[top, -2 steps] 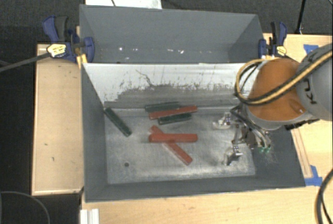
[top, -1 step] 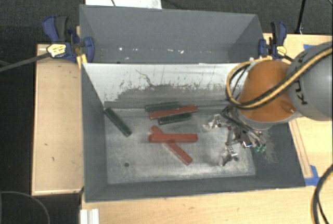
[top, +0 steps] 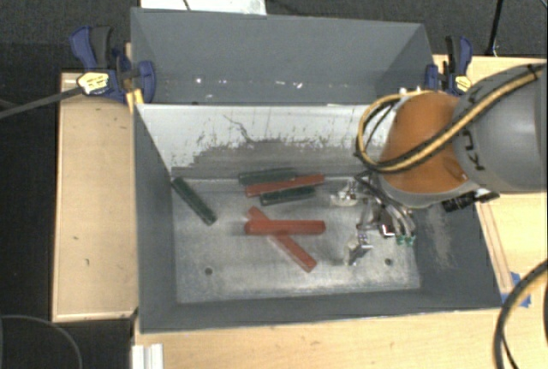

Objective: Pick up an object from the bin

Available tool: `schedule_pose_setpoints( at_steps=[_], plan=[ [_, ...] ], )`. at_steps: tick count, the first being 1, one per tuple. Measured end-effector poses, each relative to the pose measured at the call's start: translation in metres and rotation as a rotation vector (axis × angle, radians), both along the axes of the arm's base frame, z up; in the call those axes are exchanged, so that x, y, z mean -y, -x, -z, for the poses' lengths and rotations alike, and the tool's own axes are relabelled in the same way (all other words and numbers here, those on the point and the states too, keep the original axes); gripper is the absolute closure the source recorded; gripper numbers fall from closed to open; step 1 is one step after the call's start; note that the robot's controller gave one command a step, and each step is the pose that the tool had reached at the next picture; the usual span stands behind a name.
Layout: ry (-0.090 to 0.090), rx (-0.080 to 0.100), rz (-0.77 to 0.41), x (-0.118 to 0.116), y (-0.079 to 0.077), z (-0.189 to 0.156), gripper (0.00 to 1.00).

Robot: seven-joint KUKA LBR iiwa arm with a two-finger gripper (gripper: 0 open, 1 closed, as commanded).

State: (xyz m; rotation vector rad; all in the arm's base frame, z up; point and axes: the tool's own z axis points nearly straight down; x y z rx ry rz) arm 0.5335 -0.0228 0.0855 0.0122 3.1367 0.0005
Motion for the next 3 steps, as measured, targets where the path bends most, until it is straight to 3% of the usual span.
schedule_pose_setpoints(
  at_steps=[1,2,3],
  plan=[
    [0.000,0.011,-0.151,-0.062,0.008,0.011,1.00],
    [0.000,0.011,-0.152,-0.062,0.009,0.011,1.00],
    [0.000,0.003,-0.132,-0.059,0.019,-0.155,1.00]
  ],
)
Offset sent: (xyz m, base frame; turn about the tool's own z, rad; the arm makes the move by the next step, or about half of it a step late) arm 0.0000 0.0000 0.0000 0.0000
